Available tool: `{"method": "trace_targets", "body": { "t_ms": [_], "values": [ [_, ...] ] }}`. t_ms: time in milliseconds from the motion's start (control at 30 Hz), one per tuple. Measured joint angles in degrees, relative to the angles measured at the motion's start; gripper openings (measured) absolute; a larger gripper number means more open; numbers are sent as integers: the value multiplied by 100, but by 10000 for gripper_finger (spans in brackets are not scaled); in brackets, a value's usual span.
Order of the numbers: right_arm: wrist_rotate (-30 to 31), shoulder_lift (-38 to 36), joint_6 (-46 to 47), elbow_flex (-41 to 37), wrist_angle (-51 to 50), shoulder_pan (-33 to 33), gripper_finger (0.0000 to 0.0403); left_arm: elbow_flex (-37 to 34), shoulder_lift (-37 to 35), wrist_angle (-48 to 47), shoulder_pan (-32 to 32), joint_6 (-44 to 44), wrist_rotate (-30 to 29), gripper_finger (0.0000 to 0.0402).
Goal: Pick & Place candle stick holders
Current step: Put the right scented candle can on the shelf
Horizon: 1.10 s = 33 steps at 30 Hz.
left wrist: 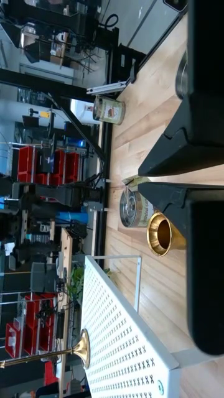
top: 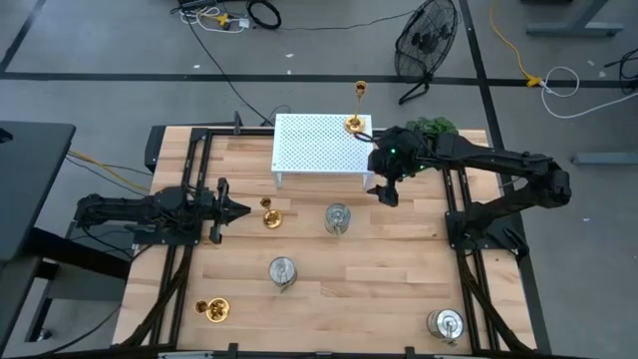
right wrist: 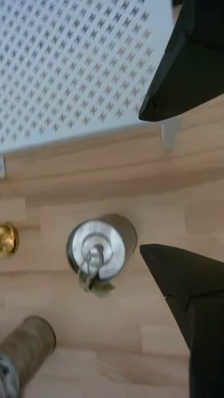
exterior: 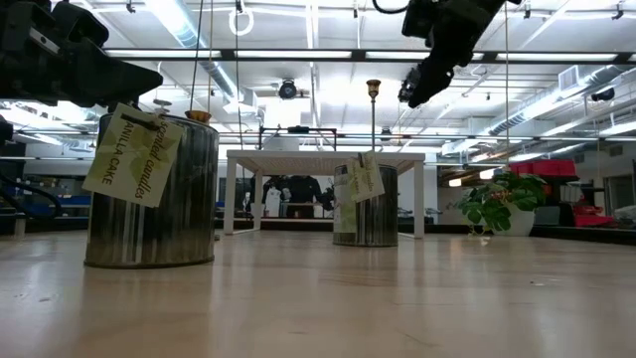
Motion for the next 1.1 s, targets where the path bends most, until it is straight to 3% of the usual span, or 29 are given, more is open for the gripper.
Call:
{"method": "trace_targets", "body": {
  "t_ms": [367,1100],
  "values": [
    [-2,19,-270,0,597,436,341,0,-2,0,0,-2,0,32],
    [-295,19,-378,0,613,1050,341,0,0,0,-2,-1,-2,32]
  ]
}}
